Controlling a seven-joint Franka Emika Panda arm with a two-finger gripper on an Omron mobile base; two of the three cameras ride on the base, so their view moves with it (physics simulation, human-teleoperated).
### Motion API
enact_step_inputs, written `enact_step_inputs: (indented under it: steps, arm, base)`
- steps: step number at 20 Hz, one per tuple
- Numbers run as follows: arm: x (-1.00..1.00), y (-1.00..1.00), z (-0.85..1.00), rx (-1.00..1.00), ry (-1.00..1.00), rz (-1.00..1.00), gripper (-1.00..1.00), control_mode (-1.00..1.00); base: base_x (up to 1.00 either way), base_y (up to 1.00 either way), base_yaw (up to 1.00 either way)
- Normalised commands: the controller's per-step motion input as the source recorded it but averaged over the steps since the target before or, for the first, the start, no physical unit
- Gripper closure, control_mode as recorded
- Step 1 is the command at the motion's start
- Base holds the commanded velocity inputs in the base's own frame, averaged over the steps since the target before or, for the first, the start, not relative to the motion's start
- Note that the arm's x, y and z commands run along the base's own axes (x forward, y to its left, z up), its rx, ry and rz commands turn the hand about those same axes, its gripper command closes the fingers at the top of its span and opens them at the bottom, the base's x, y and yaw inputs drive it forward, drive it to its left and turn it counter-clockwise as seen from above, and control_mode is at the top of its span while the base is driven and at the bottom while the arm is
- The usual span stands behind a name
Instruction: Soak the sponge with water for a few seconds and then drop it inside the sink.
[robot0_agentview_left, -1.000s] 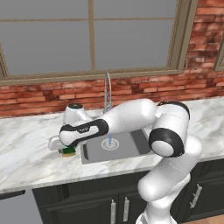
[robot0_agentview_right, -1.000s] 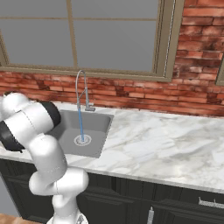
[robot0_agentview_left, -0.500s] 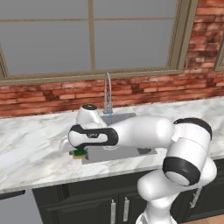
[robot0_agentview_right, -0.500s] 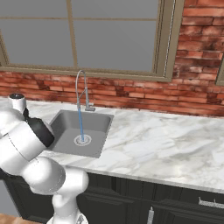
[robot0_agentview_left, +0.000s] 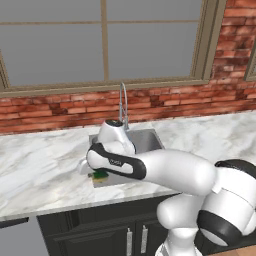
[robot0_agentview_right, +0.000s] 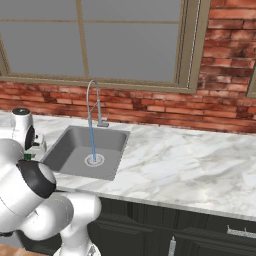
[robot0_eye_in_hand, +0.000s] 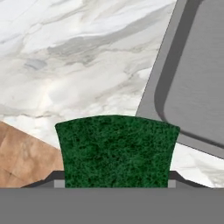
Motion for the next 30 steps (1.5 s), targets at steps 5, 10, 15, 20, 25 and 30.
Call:
enact_step_inputs:
  steps: [5, 10, 15, 20, 25, 30]
  arm:
    - [0.00, -0.15, 0.19, 0.00, -0.07, -0.01, 1.00, -1.00]
    - [0.00, -0.17, 0.01, 0.00, -0.08, -0.07, 1.00, -1.00]
    - [0.00, -0.04, -0.01, 0.00, -0.05, -0.17, 1.00, -1.00]
    - [0.03, -0.05, 0.02, 0.00, -0.02, -0.25, 1.00, -1.00]
    - [0.15, 0.00, 0.02, 0.00, 0.00, -0.30, 1.00, -1.00]
    - [0.20, -0.11, 0.01, 0.00, 0.00, -0.25, 1.00, -1.00]
  base:
    - [0.00, 0.00, 0.00]
    - [0.00, 0.00, 0.00]
    - [0.00, 0.00, 0.00]
    - [0.00, 0.00, 0.00]
    - [0.00, 0.00, 0.00]
    - [0.00, 0.00, 0.00]
